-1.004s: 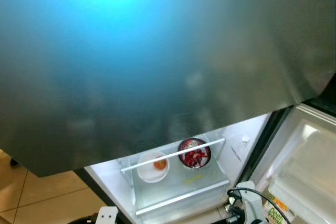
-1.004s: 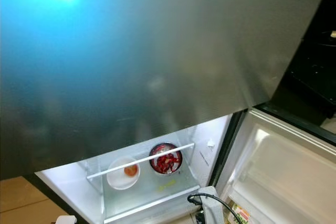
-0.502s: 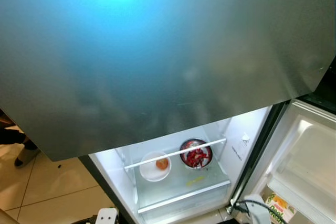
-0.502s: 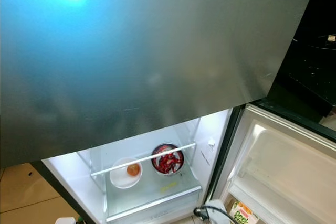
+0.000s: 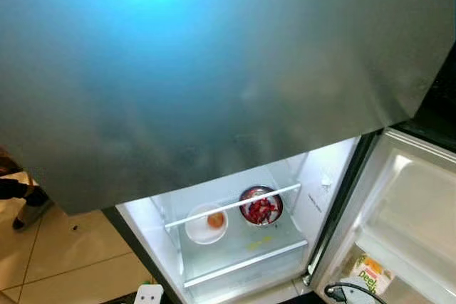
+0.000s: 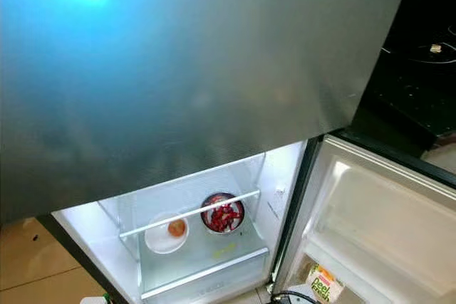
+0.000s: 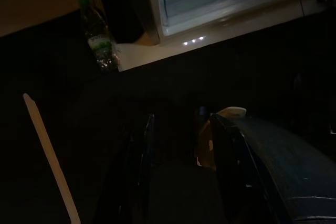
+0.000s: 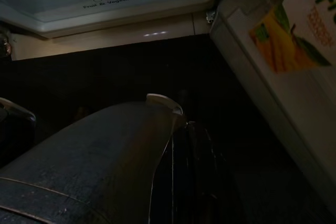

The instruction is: Restocking fridge

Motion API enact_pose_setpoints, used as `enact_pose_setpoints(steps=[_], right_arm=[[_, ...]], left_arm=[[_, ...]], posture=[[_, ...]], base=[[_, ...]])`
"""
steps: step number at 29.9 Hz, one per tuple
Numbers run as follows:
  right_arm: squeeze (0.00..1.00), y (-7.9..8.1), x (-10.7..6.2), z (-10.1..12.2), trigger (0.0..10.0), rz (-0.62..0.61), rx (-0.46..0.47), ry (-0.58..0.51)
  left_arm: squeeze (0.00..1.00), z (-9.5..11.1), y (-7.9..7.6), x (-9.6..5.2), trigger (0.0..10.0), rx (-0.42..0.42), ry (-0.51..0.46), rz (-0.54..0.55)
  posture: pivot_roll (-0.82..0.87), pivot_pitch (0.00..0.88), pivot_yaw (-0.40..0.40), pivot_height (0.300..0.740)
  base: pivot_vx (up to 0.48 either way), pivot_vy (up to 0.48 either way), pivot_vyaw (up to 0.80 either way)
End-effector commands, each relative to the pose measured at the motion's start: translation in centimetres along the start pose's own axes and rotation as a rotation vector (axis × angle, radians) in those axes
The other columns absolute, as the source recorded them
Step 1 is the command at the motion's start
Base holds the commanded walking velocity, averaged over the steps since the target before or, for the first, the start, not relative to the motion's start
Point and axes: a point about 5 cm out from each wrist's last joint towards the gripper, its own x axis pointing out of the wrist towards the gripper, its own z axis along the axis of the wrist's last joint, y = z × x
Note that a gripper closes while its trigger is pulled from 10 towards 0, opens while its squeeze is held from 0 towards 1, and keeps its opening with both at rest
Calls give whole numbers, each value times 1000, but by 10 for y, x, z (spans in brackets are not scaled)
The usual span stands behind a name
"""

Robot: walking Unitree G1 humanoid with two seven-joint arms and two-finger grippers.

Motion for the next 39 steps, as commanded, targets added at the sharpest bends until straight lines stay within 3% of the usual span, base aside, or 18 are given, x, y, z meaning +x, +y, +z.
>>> enact_pose_setpoints(steps=[1, 20, 23, 32, 39], right_arm=[[0, -1, 0, -1, 10000, -10, -27, 9], [0, -3, -1, -9, 10000, -18, -59, 45], [0, -3, -1, -8, 10000, -17, -60, 43], [0, 0, -1, -11, 10000, -14, -78, 60], [0, 0, -1, -12, 10000, -14, -79, 66]], left_arm=[[0, -8, -2, -1, 10000, 12, 34, 1], [0, -9, -1, -2, 10000, 26, 41, 0], [0, -9, -2, -1, 10000, 26, 41, -1], [0, -10, -1, -2, 10000, 24, 46, 0], [0, -11, -2, -2, 10000, 25, 50, -2]], posture=[[-22, 28, 32, 740], [-25, 23, 32, 740], [-25, 23, 32, 740], [-25, 24, 34, 740], [-29, 23, 36, 740]], base=[[-281, 0, 0], [-308, 0, 0], [307, 0, 0], [-339, 0, 0], [0, 0, 0]])
